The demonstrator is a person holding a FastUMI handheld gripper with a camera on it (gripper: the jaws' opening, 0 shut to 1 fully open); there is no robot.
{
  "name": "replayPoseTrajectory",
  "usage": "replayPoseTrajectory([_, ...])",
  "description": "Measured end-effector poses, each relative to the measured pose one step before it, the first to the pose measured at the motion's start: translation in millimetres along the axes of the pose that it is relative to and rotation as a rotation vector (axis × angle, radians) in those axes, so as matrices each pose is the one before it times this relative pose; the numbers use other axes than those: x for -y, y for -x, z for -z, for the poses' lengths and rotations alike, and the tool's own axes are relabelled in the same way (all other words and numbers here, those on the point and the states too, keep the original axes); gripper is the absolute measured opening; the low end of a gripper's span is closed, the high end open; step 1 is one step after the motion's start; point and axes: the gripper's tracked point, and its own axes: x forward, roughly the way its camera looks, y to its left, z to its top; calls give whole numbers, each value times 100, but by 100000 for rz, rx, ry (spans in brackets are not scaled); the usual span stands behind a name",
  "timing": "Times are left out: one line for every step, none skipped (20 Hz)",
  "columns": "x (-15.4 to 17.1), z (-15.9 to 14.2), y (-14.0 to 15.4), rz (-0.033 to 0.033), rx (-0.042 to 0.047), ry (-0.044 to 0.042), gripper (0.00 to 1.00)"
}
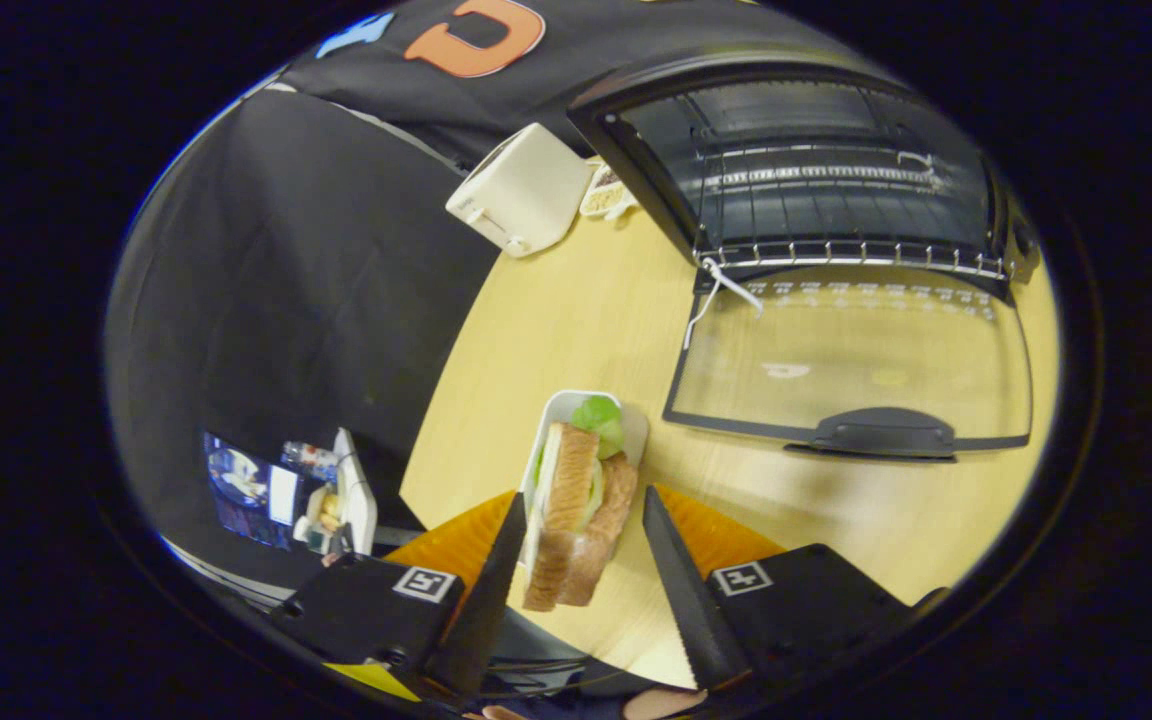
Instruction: Open the toaster oven, put the food inside, and close the toaster oven door.
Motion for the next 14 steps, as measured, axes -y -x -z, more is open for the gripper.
replayPoseTrajectory([269, 89, -309, -879, -501, -1642, 63])
replayPoseTrajectory([-261, 145, -285, -2426, -326, -1367, 48])
replayPoseTrajectory([-188, 106, 337, -693, 29, -697, 42])
replayPoseTrajectory([-190, -15, 99, -242, 872, 416, 41])
replayPoseTrajectory([-254, 40, 318, -140, 832, 408, 40])
replayPoseTrajectory([-549, 42, 426, -1267, 442, 273, 40])
replayPoseTrajectory([-715, 153, 505, -1309, 683, -229, 39])
replayPoseTrajectory([-580, -146, 582, -1091, 1360, -752, 40])
replayPoseTrajectory([-867, -146, 760, -2145, 1747, -1347, 39])
replayPoseTrajectory([-547, -381, 569, -1628, 2411, -1138, 39])
replayPoseTrajectory([-378, -525, 646, -1000, 3449, -2348, 39])
replayPoseTrajectory([-388, -874, 670, -1631, 4144, -2033, 39])
replayPoseTrajectory([-595, -807, 710, -2409, 3843, -1879, 39])
replayPoseTrajectory([-404, -1125, 651, -2410, 4501, -2358, 39])
